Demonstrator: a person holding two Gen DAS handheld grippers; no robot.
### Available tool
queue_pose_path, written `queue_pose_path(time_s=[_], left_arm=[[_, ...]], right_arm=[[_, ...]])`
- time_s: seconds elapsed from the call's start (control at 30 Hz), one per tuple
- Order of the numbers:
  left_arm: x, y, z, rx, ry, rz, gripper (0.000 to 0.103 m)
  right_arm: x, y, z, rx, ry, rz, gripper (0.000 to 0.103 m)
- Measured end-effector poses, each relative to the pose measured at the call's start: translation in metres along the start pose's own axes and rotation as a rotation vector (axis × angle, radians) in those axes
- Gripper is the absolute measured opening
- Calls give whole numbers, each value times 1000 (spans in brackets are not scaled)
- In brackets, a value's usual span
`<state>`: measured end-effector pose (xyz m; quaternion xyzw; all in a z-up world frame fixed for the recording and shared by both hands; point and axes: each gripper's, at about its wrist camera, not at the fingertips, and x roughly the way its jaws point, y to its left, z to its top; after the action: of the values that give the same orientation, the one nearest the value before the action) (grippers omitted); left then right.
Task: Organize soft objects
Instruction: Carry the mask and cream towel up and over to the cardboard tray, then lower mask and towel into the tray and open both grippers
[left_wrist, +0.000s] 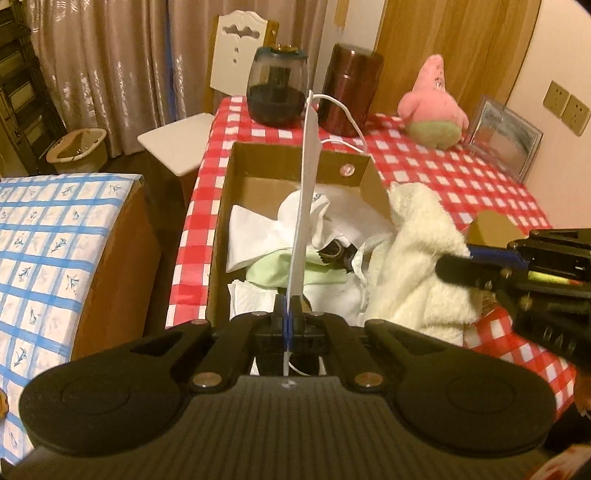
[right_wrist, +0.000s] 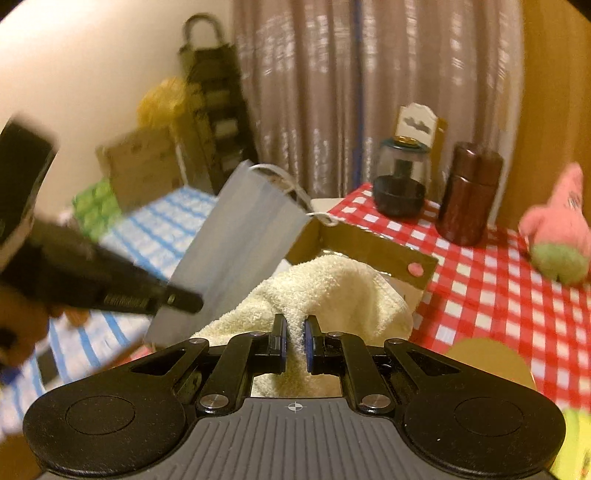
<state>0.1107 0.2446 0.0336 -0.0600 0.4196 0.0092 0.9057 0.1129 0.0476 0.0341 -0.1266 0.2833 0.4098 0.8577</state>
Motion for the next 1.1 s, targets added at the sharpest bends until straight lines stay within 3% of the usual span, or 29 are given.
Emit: queue_pose_path(time_s=[0.17,0.33,0.9,1.1], left_arm=[[21,4,6,23,26,4,1],[37,1,11,51,45,10,2],[56,-7,20,85,45,-33,19],[49,-1,13,116,48,25,21]], right_arm=[[28,20,-17,-143,43,-21,9],[50,26,-28,-183,77,-39,9],[98,10,-34,-122,175,-32,10],[107,8,-35,-114,196,-42,10]])
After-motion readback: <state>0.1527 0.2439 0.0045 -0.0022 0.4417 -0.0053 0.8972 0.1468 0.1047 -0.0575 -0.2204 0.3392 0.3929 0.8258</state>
